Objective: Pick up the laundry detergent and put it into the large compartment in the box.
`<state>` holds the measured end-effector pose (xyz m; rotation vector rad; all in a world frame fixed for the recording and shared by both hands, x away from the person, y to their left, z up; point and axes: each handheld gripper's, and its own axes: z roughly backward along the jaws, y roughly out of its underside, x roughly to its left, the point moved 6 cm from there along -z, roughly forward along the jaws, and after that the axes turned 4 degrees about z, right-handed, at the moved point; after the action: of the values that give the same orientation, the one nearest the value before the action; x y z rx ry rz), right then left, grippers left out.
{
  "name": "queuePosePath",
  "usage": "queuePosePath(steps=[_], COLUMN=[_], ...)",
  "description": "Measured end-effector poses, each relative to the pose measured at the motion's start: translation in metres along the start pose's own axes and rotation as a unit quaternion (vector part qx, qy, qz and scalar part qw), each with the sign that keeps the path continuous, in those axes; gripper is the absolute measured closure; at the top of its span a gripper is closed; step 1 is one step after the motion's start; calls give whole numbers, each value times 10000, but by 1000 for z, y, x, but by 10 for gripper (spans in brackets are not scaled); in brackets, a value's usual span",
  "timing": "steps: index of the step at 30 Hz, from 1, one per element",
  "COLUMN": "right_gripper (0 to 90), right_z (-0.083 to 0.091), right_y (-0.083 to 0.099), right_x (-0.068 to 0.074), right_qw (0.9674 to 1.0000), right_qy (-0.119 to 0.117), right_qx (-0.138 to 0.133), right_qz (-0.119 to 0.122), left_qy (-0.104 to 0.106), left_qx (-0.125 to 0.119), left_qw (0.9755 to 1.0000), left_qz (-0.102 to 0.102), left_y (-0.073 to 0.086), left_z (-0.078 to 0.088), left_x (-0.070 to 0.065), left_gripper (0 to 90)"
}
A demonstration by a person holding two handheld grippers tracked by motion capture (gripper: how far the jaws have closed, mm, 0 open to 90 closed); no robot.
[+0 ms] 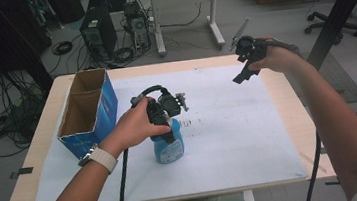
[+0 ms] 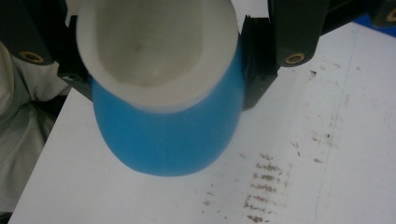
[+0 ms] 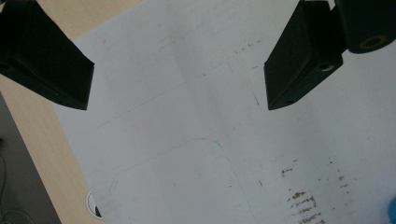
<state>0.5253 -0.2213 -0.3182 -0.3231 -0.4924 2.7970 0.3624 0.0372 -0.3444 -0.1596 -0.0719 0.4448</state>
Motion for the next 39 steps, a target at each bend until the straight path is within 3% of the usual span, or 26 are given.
queuePosePath(steps=[10, 21, 27, 34, 35, 39], right_gripper=[82, 82, 82, 82, 82, 82], right_z=[2, 6, 7, 8, 9, 9], right_y=[0, 1, 0, 0, 0, 0], right_x=[1, 3, 5, 6, 6, 6], right_qw=[10000, 10000, 10000, 10000, 10000, 10000], right_qy=[4, 38, 40, 51, 48, 49], right_qx=[7, -2, -29, -47, -52, -65], right_qz=[8, 9, 34, 42, 41, 48], left_qy=[-22, -122, -168, -250, -302, -345], left_qx=[-11, -54, -38, -97, -106, -135], left_qw=[9998, 9970, 9956, 9915, 9899, 9872], left_qz=[201, 763, 921, 1271, 1380, 1553], left_y=[2, 4, 4, 6, 6, 7], left_z=[14, 45, 62, 90, 97, 109], left_x=[0, 1, 1, 4, 5, 8], left_gripper=[375, 376, 376, 376, 376, 376])
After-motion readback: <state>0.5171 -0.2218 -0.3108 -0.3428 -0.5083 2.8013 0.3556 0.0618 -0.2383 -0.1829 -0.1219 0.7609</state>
